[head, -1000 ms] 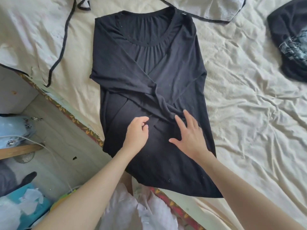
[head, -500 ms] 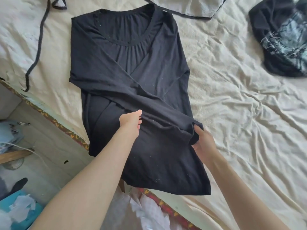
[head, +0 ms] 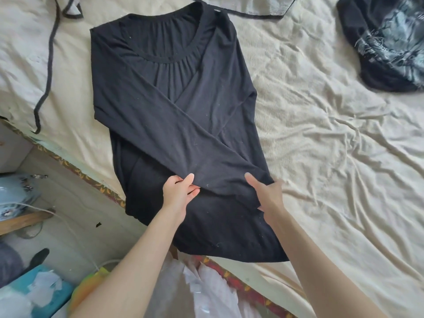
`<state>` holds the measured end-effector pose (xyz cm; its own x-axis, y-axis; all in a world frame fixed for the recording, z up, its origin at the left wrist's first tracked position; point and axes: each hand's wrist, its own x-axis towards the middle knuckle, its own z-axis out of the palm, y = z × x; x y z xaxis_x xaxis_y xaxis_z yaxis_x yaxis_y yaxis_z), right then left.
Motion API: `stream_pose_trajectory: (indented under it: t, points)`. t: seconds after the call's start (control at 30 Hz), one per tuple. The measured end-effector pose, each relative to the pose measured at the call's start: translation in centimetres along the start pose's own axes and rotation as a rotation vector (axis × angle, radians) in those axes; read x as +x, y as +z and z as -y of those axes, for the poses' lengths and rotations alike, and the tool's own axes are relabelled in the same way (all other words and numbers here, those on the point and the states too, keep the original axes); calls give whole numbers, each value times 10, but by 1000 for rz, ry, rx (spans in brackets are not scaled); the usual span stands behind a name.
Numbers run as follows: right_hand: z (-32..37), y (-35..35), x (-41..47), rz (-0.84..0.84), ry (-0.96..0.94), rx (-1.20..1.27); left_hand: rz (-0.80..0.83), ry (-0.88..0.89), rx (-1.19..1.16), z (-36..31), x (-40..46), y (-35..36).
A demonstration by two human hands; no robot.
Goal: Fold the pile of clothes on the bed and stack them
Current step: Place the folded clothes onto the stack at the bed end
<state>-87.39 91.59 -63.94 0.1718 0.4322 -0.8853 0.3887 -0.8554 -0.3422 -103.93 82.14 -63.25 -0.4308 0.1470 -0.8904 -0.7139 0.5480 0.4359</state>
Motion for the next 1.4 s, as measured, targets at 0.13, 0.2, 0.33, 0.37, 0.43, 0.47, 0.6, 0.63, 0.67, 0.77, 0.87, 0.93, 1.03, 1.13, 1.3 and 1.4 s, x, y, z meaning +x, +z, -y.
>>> stream_pose_trajectory:
  t: [0.13,0.2,0.33,0.37,0.43,0.47,0.6,0.63,0.67,0.77,0.87,0.93,1.03,1.13,1.3,1.4]
  points:
    - [-2,1,3,-122,-14,60,5,16,22,4,-4,-5]
    - [-11,-13,-1,-103,-23,171,23,29,53,7,-4,-8]
    - [-31,-36,-6,-99,6,235,97,33,187,15,-6,-7]
    - [-34,-38,-6,-89,11,222,117,15,195,17,-6,-7]
    - [-38,-39,-4,-70,16,183,148,-24,169,17,-6,-10]
    - [-39,-38,-3,-60,21,151,159,-37,151,16,-6,-12]
    - [-40,-35,0,-107,-92,-76,201,-29,190,14,-4,-29]
    - [-41,-36,0,-157,-136,-135,200,-10,221,13,-4,-34]
    - [-41,-37,-1,-208,-163,-176,187,15,253,13,-4,-39]
    - [-46,-40,-1,-304,-174,-259,78,138,322,10,1,-57]
    - [-44,-38,-2,-384,-208,-364,-90,298,371,3,11,-85]
    - [-37,-35,-1,-448,-322,-468,-203,355,401,-5,23,-106]
    - [-24,-29,6,-419,-446,-597,-284,337,466,-18,46,-132]
    - [-14,-27,19,-322,-486,-617,-170,276,544,-17,62,-139]
    - [-10,-39,31,-73,-315,-571,-63,164,580,4,66,-145]
    - [-20,-49,28,-40,-229,-479,-14,66,591,28,60,-158]
